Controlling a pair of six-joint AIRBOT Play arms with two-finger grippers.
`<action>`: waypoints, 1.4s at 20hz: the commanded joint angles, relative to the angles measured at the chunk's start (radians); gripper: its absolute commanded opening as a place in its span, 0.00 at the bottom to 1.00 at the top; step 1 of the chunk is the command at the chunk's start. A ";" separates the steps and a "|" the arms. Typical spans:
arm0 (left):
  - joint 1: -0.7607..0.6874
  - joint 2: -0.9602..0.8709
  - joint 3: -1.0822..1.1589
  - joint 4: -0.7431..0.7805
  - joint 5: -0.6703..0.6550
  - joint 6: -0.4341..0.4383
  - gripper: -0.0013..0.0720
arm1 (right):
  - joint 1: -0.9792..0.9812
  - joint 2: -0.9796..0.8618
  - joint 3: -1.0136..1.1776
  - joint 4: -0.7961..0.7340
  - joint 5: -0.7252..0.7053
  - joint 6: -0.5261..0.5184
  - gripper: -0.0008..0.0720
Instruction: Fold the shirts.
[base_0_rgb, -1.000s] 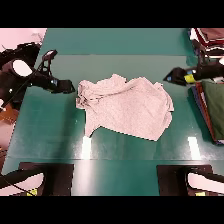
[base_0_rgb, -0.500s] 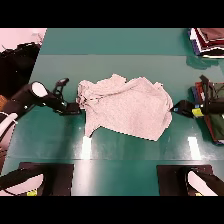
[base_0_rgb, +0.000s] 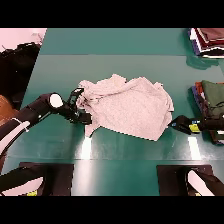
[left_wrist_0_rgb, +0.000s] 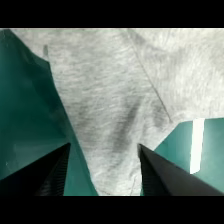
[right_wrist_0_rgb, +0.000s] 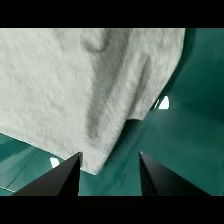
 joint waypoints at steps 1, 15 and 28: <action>-0.014 -0.001 -0.003 0.012 0.008 -0.019 0.70 | -0.003 -0.070 -0.045 0.008 -0.002 0.000 0.57; -0.011 0.020 0.030 -0.010 0.050 -0.048 0.05 | 0.249 -0.225 -0.025 0.129 -0.175 -0.034 0.02; -0.011 0.538 0.967 0.367 0.028 -0.084 0.05 | 0.083 0.184 0.999 0.126 -0.143 -0.031 0.02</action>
